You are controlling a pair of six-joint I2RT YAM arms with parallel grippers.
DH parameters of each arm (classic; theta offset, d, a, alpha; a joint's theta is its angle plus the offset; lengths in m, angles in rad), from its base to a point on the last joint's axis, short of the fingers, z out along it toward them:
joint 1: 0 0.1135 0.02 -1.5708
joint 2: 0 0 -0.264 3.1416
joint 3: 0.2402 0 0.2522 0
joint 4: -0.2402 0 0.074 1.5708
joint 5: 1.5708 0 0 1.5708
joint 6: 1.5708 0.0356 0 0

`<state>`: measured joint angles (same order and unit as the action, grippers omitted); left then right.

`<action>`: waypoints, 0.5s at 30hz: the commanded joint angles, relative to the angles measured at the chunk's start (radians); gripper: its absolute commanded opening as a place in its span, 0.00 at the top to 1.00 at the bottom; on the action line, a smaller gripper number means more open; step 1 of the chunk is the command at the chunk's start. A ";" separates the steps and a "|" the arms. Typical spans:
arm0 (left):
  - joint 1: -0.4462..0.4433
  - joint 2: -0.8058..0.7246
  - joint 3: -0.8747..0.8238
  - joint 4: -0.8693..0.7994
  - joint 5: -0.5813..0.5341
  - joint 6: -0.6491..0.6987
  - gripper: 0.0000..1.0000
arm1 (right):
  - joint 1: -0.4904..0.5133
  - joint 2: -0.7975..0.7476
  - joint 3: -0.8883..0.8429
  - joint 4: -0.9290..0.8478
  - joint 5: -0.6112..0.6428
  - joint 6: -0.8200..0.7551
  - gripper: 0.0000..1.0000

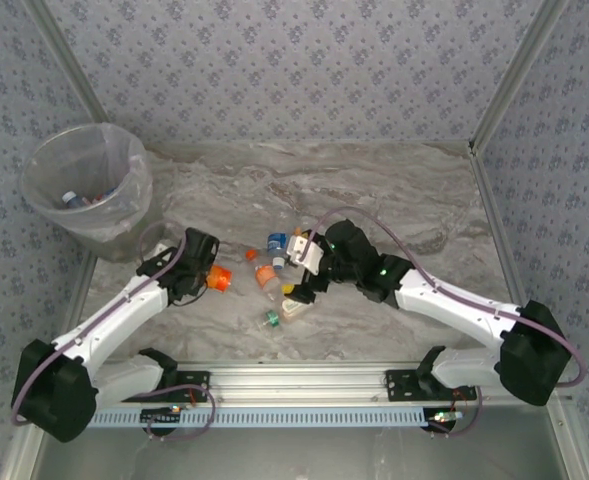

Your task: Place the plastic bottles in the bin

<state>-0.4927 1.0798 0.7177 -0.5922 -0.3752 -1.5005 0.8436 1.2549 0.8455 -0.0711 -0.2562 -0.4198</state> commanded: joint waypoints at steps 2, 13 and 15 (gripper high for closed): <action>0.003 -0.045 0.075 -0.009 -0.075 0.295 1.00 | -0.009 0.021 0.055 0.013 0.020 -0.005 0.00; 0.006 -0.099 0.232 -0.003 -0.107 0.720 1.00 | -0.041 0.064 0.160 -0.048 0.000 -0.039 0.00; 0.005 -0.092 0.270 -0.012 -0.112 0.762 1.00 | -0.046 0.071 0.173 -0.042 -0.004 -0.039 0.00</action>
<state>-0.4908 0.9974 0.9260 -0.6010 -0.4576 -0.8822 0.8059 1.3106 0.9768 -0.0959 -0.2504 -0.4427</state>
